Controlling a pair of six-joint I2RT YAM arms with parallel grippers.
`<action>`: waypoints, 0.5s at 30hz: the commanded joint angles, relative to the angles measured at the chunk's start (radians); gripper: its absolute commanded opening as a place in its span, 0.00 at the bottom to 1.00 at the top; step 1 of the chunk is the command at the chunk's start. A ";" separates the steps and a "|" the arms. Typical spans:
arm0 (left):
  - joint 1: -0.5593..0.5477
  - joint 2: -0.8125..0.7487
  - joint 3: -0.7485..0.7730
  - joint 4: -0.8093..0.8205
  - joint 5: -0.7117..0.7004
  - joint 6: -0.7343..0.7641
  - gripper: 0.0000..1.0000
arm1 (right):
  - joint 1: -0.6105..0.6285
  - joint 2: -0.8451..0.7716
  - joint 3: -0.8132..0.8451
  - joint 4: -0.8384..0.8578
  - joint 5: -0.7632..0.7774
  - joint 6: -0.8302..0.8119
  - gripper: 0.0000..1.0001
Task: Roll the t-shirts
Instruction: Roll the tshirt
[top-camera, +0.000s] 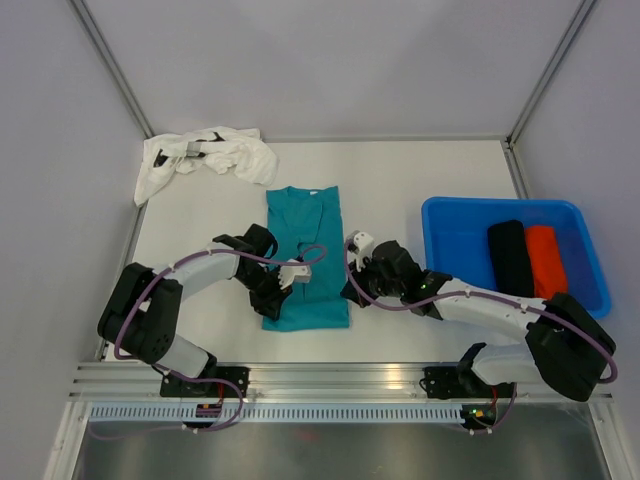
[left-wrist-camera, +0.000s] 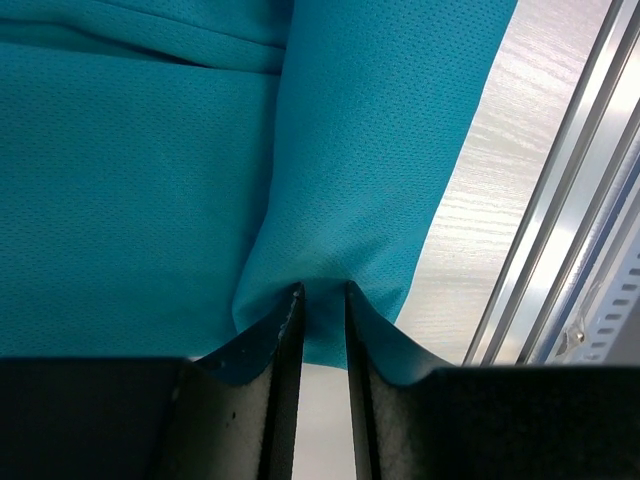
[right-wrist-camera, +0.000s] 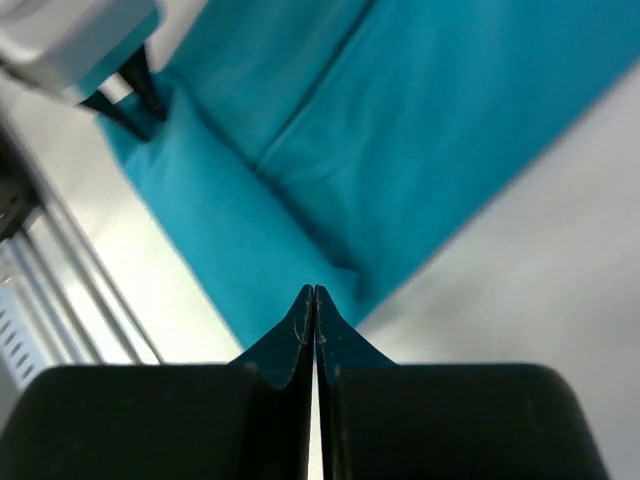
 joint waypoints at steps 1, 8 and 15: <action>0.004 -0.031 0.012 0.019 0.043 -0.036 0.29 | 0.070 0.038 -0.054 0.179 -0.144 0.067 0.01; 0.006 -0.062 -0.001 0.019 0.004 -0.048 0.30 | 0.061 0.152 -0.129 0.338 -0.149 0.146 0.00; -0.014 -0.182 0.038 0.010 -0.063 -0.108 0.40 | 0.029 0.238 -0.117 0.345 -0.164 0.153 0.00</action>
